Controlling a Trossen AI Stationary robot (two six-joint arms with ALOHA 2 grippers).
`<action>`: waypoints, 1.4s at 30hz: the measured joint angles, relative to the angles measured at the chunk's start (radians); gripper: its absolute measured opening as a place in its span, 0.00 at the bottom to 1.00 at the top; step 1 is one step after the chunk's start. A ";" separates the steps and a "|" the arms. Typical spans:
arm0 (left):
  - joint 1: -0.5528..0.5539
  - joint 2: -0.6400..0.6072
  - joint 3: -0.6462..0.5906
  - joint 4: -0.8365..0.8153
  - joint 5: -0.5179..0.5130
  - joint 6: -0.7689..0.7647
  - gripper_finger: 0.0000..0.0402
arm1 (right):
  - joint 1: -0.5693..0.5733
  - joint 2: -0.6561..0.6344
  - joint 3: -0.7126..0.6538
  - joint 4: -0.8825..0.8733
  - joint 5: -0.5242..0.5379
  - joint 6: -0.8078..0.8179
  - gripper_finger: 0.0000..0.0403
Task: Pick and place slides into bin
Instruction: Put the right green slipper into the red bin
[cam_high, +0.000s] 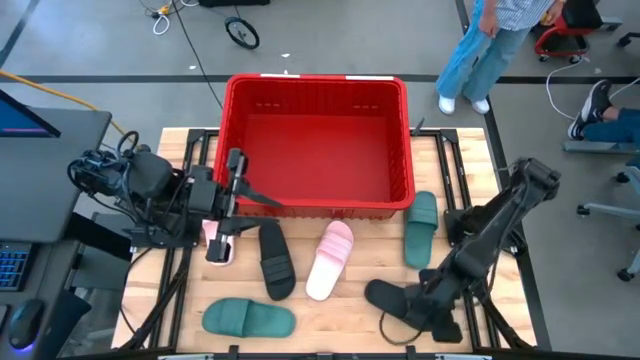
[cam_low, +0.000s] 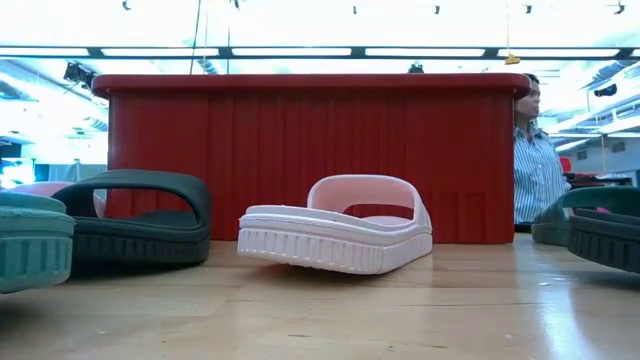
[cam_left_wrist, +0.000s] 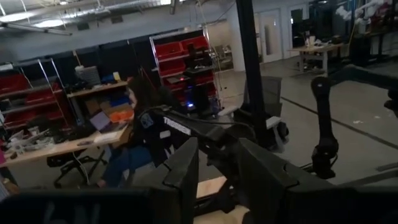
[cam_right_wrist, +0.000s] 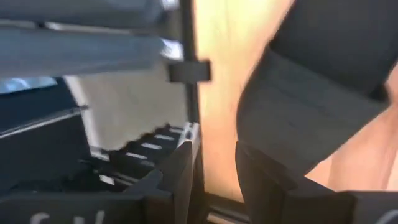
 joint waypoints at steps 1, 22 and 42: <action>0.000 0.000 0.000 -0.004 0.000 -0.013 0.29 | 0.000 0.023 -0.001 -0.010 -0.007 0.015 0.32; 0.000 0.001 0.000 -0.269 0.000 -0.014 0.28 | -0.195 0.059 -0.003 -0.376 0.339 -0.107 0.50; 0.000 0.001 0.000 -0.270 0.000 -0.040 0.26 | -0.228 0.254 -0.118 -0.395 0.390 -0.065 0.67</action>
